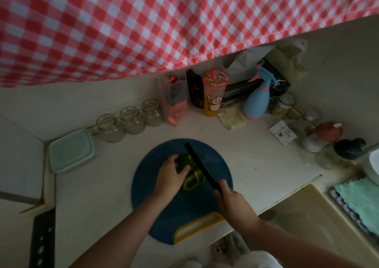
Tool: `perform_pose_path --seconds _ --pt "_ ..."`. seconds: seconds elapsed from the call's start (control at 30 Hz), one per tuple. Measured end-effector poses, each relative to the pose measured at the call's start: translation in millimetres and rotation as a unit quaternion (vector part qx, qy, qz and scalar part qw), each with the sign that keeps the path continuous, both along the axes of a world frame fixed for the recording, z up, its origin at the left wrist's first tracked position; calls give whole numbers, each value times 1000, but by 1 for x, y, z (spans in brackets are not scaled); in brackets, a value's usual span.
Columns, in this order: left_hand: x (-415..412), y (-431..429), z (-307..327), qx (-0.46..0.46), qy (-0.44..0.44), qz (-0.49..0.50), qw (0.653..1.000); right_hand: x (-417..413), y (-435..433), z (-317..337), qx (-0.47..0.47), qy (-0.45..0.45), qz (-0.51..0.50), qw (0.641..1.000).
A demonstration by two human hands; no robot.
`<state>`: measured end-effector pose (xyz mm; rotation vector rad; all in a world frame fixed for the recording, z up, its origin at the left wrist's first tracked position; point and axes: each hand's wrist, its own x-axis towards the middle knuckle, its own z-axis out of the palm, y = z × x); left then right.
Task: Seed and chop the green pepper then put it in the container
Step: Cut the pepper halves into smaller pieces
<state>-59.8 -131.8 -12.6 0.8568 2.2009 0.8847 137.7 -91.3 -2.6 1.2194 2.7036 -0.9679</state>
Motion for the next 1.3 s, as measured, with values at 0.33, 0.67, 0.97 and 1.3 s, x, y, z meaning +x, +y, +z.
perform_pose_path --seconds 0.33,0.67,0.97,1.3 --pt "-42 -10 -2 9 -168 130 977 -24 3 15 -4 65 -24 998" --pt "-41 -47 -2 -35 -259 167 951 -74 -35 12 -74 38 39 996" --pt "-44 -52 -5 -57 -206 118 970 -71 -41 -8 -12 -37 86 996" --pt "-48 -54 -14 -66 -194 88 975 -84 -42 -12 -19 -94 105 990"
